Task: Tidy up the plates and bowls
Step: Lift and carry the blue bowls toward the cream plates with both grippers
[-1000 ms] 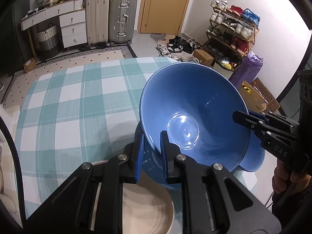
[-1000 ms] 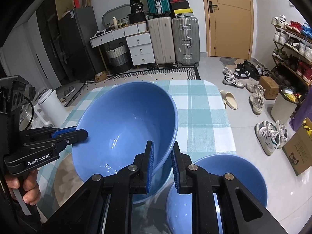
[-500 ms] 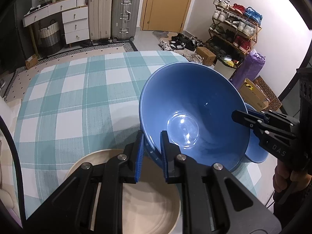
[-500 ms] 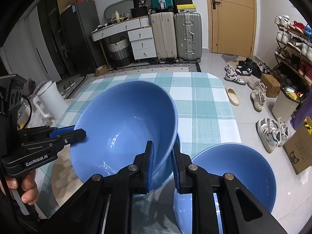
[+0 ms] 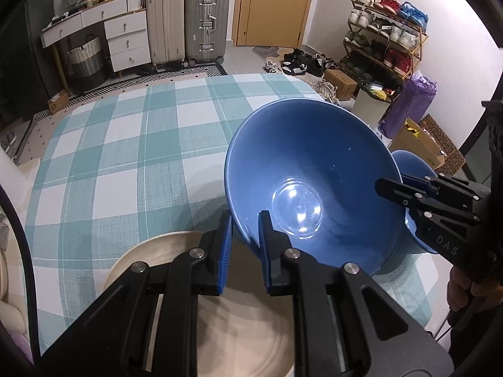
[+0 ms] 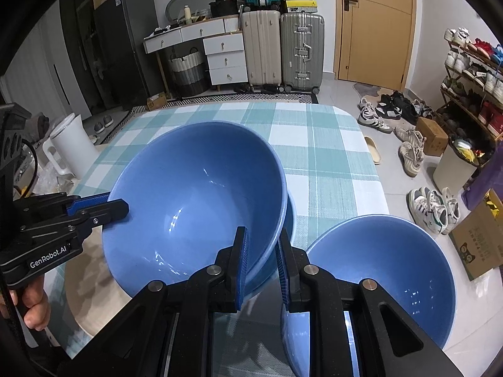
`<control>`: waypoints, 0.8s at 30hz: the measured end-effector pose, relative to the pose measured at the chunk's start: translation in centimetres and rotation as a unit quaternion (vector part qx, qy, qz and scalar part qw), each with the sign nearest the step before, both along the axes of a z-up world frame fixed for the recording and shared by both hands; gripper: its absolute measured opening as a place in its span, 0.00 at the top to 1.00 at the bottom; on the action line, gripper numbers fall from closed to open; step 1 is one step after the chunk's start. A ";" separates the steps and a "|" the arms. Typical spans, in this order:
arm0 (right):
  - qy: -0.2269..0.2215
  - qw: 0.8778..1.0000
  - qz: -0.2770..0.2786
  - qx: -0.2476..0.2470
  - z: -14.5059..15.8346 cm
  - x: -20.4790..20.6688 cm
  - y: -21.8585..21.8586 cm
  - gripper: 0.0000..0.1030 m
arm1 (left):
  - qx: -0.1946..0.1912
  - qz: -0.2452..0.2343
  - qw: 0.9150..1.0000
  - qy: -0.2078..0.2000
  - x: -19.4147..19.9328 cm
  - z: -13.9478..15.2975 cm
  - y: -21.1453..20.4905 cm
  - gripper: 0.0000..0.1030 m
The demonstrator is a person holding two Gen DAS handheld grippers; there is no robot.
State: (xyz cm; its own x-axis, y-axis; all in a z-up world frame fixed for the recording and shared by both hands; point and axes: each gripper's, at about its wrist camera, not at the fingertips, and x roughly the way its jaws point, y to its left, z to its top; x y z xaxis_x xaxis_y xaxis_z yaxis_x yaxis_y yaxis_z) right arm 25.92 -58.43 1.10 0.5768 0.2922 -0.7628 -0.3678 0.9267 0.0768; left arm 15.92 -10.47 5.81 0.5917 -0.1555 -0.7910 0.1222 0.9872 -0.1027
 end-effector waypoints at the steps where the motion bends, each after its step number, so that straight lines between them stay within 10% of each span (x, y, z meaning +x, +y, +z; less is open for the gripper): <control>1: -0.001 1.000 0.000 -0.003 -0.1 0.0 0.1 0.83 | 0.003 0.000 1.000 -0.001 0.1 -0.1 -0.1 0.88; 24: -0.027 0.998 -0.011 -0.056 -1.3 0.0 0.9 0.83 | 0.047 -0.008 0.999 0.001 1.4 -2.0 -2.0 0.86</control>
